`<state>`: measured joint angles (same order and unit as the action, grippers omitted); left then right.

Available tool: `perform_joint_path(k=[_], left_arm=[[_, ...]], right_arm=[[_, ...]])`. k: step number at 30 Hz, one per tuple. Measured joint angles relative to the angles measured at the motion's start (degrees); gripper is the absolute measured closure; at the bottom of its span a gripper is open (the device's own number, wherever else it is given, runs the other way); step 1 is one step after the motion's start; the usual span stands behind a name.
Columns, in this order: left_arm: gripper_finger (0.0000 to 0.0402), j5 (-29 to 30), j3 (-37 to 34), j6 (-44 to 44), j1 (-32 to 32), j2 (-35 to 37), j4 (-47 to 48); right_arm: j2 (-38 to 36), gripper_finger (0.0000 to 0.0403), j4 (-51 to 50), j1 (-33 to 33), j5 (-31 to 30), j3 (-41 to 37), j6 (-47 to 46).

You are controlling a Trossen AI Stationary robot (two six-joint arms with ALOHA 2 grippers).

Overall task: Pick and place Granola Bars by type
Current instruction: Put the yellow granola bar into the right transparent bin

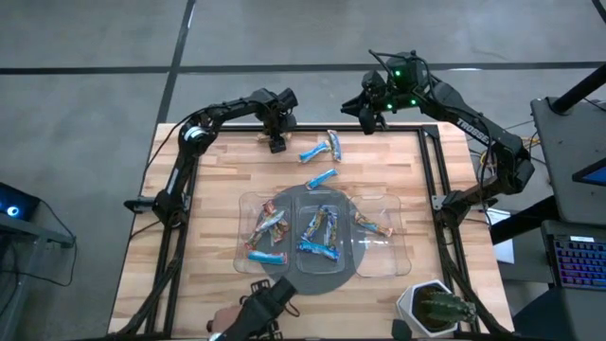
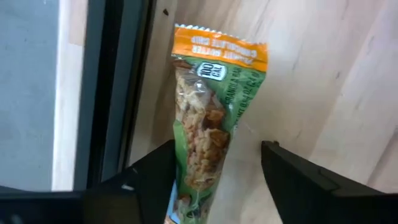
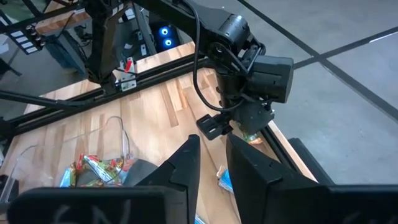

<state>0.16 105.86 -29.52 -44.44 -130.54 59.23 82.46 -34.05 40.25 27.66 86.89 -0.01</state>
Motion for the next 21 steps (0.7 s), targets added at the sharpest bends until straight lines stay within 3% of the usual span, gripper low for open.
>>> perform_joint_path(k=[11,21], left_arm=[[0.0312,0.32,1.61,1.21,-0.15,-0.35,0.68],[0.0340,1.06,3.00,1.48,-0.11,-0.46,2.77]], right_arm=[[0.00,0.0340,0.00,0.01,0.01,0.00,0.22],[0.00,0.0340,0.00,0.02,0.00,0.00,1.04]])
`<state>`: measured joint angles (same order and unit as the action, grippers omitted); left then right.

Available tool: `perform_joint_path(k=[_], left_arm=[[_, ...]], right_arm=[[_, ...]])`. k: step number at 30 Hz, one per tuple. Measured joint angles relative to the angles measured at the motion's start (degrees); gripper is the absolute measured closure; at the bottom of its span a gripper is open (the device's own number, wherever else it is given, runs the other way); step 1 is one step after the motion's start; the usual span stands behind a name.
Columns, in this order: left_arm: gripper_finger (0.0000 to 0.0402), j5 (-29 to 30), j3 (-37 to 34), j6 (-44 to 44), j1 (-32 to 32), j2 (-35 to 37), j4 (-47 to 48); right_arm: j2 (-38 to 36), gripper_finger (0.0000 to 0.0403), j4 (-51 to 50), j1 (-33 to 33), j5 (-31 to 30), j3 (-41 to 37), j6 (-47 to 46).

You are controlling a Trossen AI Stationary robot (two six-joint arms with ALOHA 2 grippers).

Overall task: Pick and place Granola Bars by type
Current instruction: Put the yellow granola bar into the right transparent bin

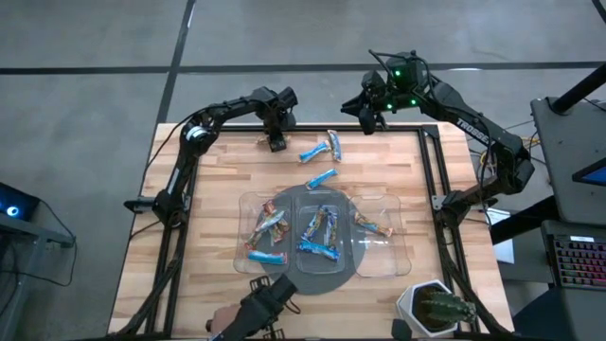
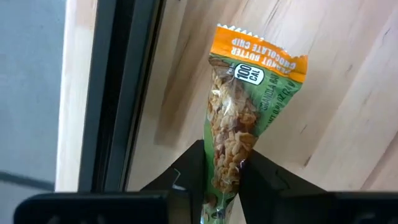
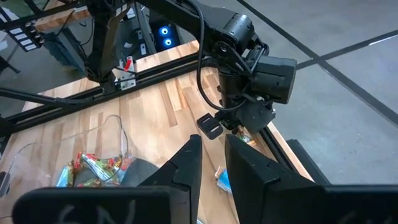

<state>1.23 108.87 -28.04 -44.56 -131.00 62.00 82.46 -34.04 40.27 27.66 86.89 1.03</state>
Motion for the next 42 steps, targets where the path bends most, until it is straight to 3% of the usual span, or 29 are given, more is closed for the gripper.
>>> perform_joint_path(k=[11,20,24,33,42], left_arm=[[0.0341,1.68,9.63,2.84,0.33,0.40,12.13],[0.0341,-6.64,26.21,7.76,3.67,1.44,17.54],[0.0341,-11.70,19.47,8.63,5.98,9.47,12.26],[0.0341,-12.43,11.68,12.78,12.67,25.27,7.46],[0.0341,-18.38,2.35,21.84,21.85,38.87,-11.20]], right_arm=[[0.00,0.0343,0.02,-0.01,0.00,0.00,0.95],[-0.73,0.0345,0.07,0.01,0.00,0.00,2.04],[-2.05,0.0346,0.20,0.03,0.02,0.00,3.13],[-7.31,0.0346,0.37,0.14,-0.04,0.02,6.28],[-13.85,0.0346,-0.02,0.16,-0.09,0.02,5.94]])
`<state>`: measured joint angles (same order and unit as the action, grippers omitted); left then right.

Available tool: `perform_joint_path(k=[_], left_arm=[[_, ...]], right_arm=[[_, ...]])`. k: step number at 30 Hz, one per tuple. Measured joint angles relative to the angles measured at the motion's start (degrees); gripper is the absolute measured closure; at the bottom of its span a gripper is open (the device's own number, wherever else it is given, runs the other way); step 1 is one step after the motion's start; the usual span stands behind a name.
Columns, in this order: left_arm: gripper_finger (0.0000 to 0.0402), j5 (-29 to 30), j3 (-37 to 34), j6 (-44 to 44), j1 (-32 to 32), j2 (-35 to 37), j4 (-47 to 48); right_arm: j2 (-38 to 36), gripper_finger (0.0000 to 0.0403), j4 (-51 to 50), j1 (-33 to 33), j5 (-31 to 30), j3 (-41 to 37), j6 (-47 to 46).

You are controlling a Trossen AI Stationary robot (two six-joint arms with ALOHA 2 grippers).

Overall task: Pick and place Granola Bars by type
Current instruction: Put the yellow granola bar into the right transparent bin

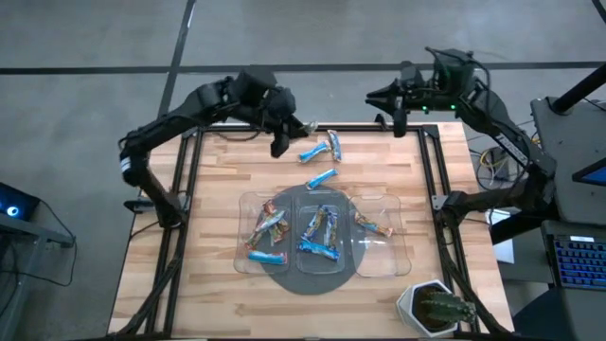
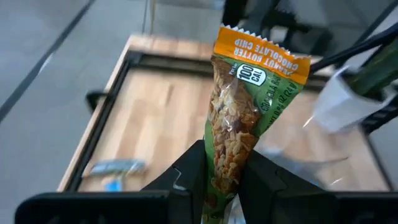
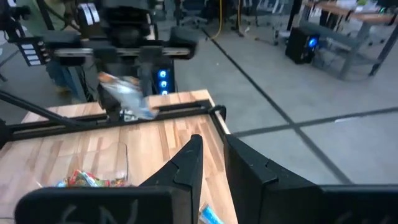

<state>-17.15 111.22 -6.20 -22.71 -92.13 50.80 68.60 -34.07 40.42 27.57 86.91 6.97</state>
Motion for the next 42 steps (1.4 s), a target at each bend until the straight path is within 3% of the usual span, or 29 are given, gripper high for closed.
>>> perform_joint_path(k=[8,18,25,34,42], left_arm=[[0.0341,0.10,-9.01,6.52,8.05,4.76,-12.39],[0.0341,0.18,-16.50,10.37,13.89,3.55,-23.89],[0.0341,0.15,-19.10,13.17,14.19,-0.84,-37.95],[0.0341,-4.98,-19.12,15.41,14.52,-8.39,-46.73],[0.0341,-6.09,-18.84,18.47,16.47,-16.53,-64.35]], right_arm=[[-4.95,0.0346,-0.06,0.00,-0.09,0.00,-3.40],[-7.34,0.0346,-2.44,0.02,-0.15,0.03,-5.29],[-6.65,0.0346,-3.87,-0.02,-0.24,0.02,-5.93],[-6.69,0.0346,-3.87,-0.02,-0.23,0.02,-5.93],[-6.67,0.0346,-3.87,-0.02,-0.22,-0.01,-5.78]])
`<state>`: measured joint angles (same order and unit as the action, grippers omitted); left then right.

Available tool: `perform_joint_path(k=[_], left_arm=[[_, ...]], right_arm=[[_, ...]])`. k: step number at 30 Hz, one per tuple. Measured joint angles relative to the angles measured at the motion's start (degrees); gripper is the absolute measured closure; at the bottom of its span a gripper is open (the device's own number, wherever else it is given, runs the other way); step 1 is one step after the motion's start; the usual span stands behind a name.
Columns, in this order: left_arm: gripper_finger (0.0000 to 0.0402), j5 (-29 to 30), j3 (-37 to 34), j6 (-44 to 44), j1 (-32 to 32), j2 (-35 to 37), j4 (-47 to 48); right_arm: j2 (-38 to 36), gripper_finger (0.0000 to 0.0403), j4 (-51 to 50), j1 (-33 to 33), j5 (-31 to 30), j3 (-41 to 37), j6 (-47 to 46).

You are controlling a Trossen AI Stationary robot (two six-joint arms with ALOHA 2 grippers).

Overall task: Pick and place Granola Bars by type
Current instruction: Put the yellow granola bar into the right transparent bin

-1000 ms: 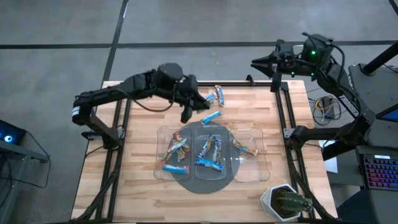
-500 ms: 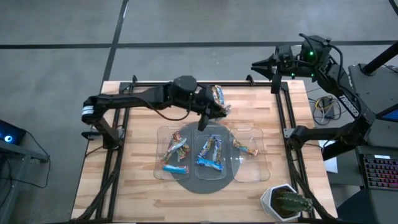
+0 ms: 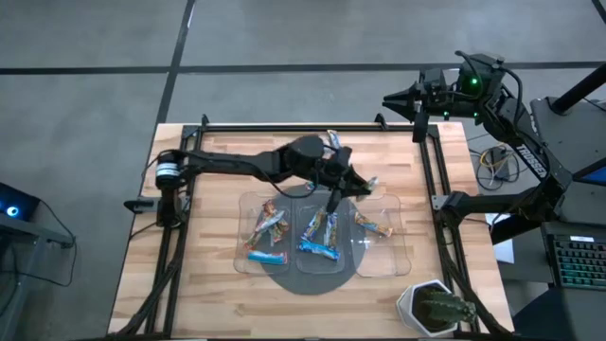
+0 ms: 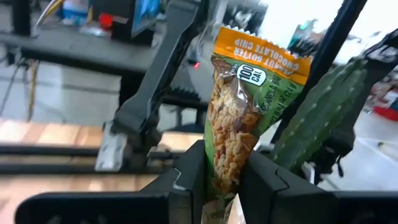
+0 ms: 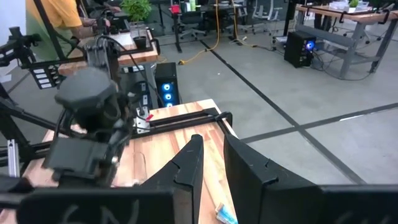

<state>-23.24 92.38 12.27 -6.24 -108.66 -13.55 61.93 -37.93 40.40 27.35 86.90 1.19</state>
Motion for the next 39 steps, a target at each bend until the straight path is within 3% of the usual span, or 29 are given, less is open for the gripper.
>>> perform_joint_path(k=[7,20,39], left_arm=[[0.0341,-0.16,1.86,2.45,0.70,-4.99,-7.20],[0.0341,4.86,2.98,-0.21,1.09,-8.99,-6.96],[0.0341,4.89,2.97,1.36,1.27,-11.43,-4.31]], right_arm=[[0.00,0.0346,0.02,0.00,0.02,-0.01,0.13],[0.00,0.0346,0.04,0.00,0.07,-0.01,0.47],[0.02,0.0346,0.04,0.00,0.07,-0.01,0.76]])
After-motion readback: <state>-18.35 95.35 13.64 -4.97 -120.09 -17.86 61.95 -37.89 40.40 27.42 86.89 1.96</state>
